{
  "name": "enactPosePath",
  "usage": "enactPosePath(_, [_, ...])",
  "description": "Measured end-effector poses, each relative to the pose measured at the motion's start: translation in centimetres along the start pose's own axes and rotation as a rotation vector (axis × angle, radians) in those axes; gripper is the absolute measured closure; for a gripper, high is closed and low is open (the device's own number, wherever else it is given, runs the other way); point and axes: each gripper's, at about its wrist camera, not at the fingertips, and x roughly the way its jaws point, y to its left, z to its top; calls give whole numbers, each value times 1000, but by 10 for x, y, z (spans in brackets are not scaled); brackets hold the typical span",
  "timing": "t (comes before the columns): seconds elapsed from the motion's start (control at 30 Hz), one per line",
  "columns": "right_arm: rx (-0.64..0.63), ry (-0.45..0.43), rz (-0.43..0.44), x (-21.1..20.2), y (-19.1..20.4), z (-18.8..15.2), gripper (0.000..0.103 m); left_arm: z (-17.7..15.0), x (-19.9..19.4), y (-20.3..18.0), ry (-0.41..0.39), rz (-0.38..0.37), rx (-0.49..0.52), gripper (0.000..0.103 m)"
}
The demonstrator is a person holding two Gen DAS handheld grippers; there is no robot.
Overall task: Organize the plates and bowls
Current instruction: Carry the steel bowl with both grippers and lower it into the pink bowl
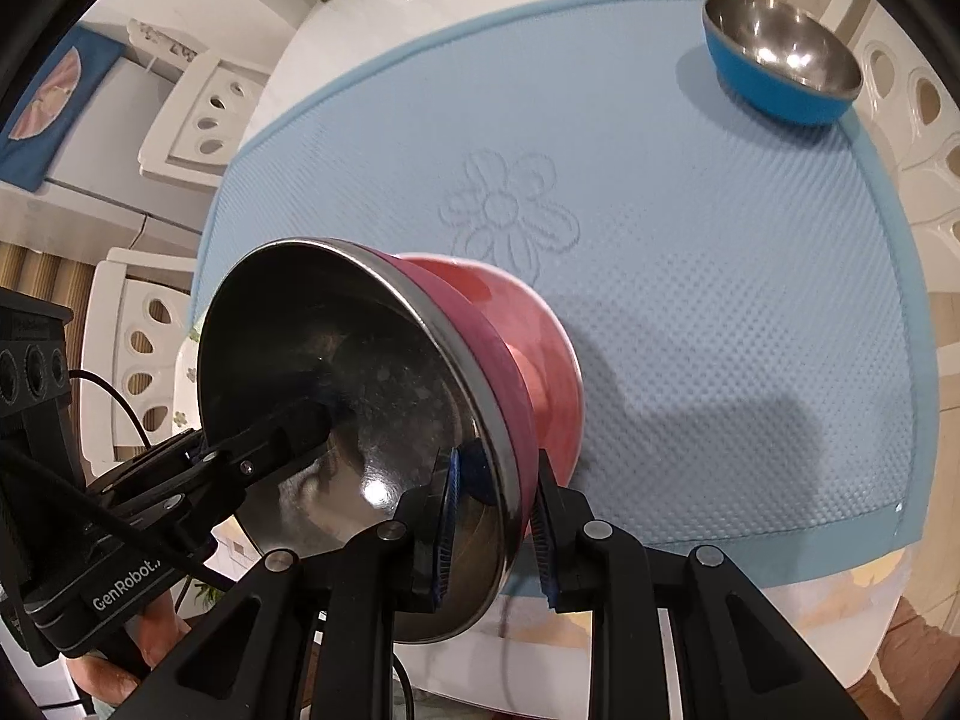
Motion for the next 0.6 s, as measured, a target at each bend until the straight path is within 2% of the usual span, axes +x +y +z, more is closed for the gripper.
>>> enactPosePath(0.3, [-7, 46, -24, 21, 9, 9, 80, -2, 9, 16, 16, 1, -44, 88])
enactPosePath(0.4, [-5, 56, -27, 26, 9, 11, 80, -3, 8, 21, 13, 17, -55, 83])
enactPosePath(0.6, [-26, 62, -33, 30, 14, 15, 81, -2, 1, 20, -23, 56, -14, 81])
